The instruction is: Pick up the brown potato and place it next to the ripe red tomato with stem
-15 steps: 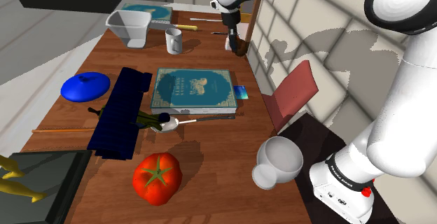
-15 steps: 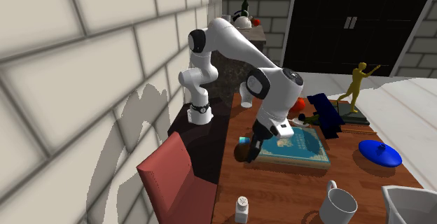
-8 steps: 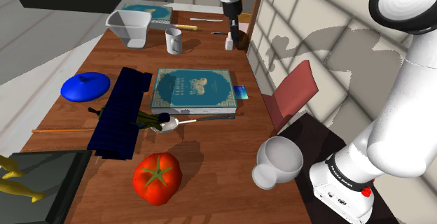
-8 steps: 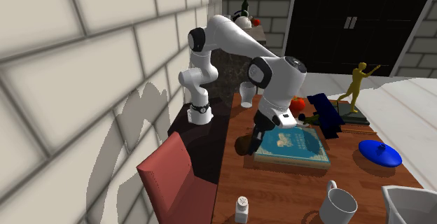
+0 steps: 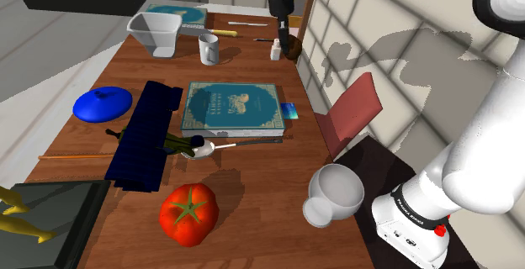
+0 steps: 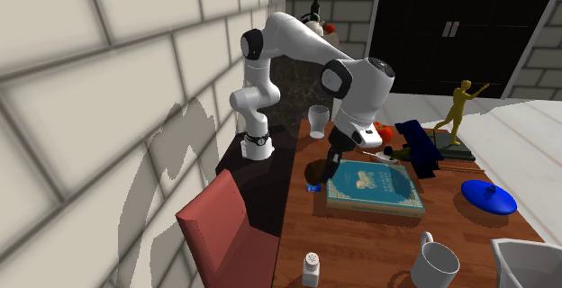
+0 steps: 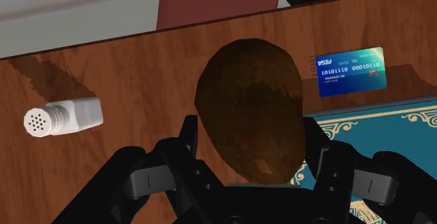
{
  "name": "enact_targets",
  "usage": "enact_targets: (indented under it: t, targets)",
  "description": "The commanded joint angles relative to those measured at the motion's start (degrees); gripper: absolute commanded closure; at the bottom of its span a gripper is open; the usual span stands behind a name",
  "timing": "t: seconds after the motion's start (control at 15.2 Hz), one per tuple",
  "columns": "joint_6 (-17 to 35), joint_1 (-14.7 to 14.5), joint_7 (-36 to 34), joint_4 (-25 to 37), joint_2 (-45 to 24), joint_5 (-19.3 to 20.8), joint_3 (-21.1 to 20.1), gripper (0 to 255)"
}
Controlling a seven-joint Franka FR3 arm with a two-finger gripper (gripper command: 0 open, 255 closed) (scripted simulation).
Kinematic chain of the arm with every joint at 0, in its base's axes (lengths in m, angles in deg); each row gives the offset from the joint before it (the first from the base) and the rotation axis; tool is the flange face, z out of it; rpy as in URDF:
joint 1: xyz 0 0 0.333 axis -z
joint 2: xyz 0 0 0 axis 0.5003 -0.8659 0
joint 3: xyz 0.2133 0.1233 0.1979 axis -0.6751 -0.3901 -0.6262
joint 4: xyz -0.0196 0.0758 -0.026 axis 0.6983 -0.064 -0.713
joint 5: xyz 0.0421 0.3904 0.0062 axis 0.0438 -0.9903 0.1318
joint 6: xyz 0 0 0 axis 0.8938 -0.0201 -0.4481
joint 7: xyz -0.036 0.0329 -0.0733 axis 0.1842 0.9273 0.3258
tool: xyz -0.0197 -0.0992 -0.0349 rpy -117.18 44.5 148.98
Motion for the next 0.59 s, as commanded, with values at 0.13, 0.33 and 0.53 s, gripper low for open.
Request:
enact_targets:
  t: [0.13,0.33,0.53]
  targets:
    - [1.2,-2.03,-4.01,-8.03,5.97,-0.85,-1.65,255]
    - [1.76,-3.56,-6.95,-13.28,10.09,-1.74,-3.06,255]
    - [2.02,-5.17,-9.93,-17.8,13.8,-2.84,-4.6,255]
